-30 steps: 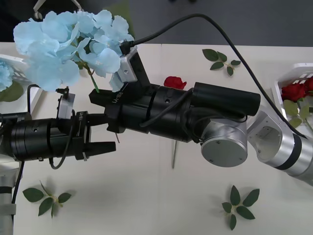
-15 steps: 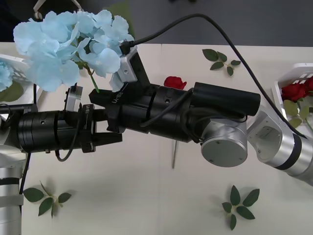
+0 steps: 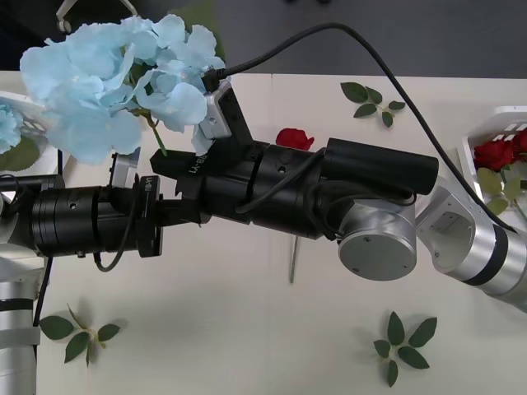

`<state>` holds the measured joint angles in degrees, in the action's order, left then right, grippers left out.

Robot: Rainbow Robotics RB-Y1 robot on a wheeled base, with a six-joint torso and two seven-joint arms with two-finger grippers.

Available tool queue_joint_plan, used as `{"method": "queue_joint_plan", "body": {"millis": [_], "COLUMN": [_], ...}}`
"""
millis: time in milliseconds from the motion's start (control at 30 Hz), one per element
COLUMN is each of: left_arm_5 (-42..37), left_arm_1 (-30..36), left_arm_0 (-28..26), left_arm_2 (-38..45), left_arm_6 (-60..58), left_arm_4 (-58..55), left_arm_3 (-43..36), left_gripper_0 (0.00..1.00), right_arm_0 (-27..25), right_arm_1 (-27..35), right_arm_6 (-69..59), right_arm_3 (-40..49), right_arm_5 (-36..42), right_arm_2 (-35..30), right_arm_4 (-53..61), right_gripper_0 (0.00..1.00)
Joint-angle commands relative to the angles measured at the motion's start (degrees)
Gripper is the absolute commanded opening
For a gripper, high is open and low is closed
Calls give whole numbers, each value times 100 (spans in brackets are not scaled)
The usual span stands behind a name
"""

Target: Put the red flowers into the right box and the blue flowers into the left box

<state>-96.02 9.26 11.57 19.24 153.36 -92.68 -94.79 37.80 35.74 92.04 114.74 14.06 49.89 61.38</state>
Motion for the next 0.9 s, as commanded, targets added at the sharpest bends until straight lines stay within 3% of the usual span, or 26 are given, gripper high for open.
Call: {"method": "queue_joint_plan", "body": {"millis": [33, 533, 567, 600, 633, 667, 900], "left_arm_5": [22, 40, 40, 40, 40, 40, 40], "left_arm_1": [-21, -21, -21, -21, -21, -12, -12], "left_arm_0": [64, 56, 47, 47, 47, 38, 38], "left_arm_2": [-78, 36, 54, 54, 62, 71, 115], "left_arm_6": [164, 164, 164, 164, 164, 164, 164], "left_arm_4": [-49, -75, -84, -84, -93, -101, -101], "left_arm_3": [-93, -93, -93, -93, -93, -93, -93], "left_gripper_0": [0, 0, 0, 0, 0, 0, 0], "right_arm_0": [210, 210, 210, 210, 210, 210, 210], "right_arm_1": [-67, -67, -67, -67, -67, -67, -67], "right_arm_6": [130, 130, 130, 130, 130, 130, 130], "right_arm_3": [92, 92, 92, 92, 92, 92, 92], "right_arm_5": [-53, -53, -53, -53, -53, -53, -53], "right_arm_2": [21, 21, 21, 21, 21, 21, 21], "right_arm_4": [23, 23, 23, 23, 23, 23, 23], "right_gripper_0": [0, 0, 3, 13, 41, 97, 100]}}
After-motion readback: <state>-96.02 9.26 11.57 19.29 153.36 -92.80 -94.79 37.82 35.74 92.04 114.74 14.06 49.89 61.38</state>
